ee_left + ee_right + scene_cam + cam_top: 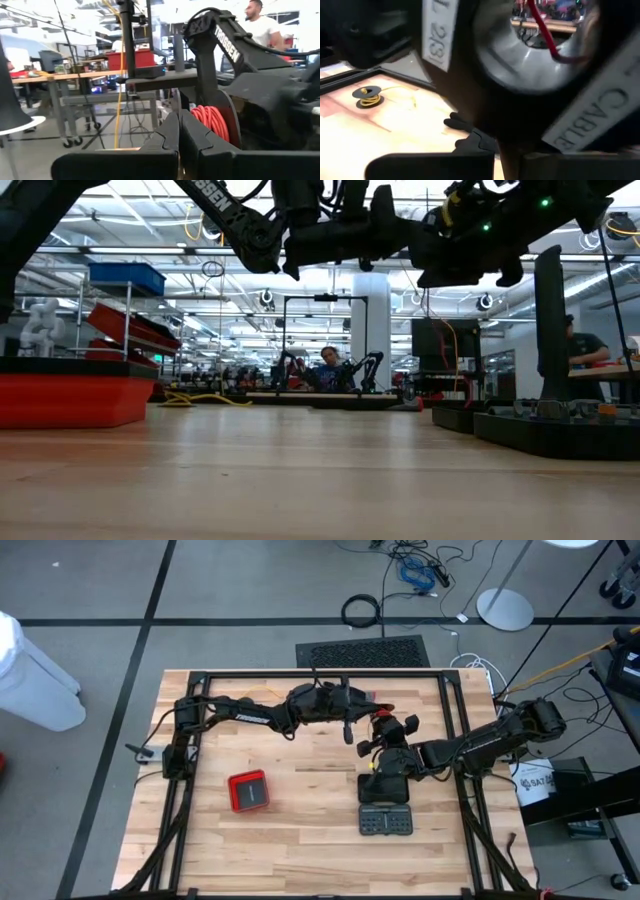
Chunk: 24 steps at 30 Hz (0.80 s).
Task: Coil cords
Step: Coil the red wire onto the spool
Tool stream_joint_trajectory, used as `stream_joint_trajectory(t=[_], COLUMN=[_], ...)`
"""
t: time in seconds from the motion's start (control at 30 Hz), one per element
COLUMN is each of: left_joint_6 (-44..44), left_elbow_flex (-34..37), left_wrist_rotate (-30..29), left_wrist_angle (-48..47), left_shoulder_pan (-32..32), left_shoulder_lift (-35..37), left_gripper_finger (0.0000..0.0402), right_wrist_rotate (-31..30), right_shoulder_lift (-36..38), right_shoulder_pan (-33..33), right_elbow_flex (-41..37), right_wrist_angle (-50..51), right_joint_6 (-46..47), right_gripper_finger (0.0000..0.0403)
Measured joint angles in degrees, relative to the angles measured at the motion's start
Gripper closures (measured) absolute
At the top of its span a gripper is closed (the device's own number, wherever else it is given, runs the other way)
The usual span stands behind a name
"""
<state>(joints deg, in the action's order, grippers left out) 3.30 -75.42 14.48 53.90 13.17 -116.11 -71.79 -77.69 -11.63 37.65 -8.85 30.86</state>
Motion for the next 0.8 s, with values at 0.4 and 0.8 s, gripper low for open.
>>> stream_joint_trajectory(t=[0.4,0.8], left_joint_6=[1.7,2.9], left_elbow_flex=[-0.1,-0.1], left_wrist_rotate=[3.5,3.5], left_wrist_angle=[-2.0,-3.5], left_shoulder_pan=[0.1,0.7], left_shoulder_lift=[0.1,0.1], left_gripper_finger=[0.0401,0.0401], right_wrist_rotate=[1.7,-2.6], right_shoulder_lift=[-2.6,-2.7], right_shoulder_pan=[-0.7,-2.6], right_elbow_flex=[-0.1,-0.1], right_wrist_angle=[-3.9,-4.7], right_joint_6=[3.5,2.5], right_gripper_finger=[0.0403,0.0403])
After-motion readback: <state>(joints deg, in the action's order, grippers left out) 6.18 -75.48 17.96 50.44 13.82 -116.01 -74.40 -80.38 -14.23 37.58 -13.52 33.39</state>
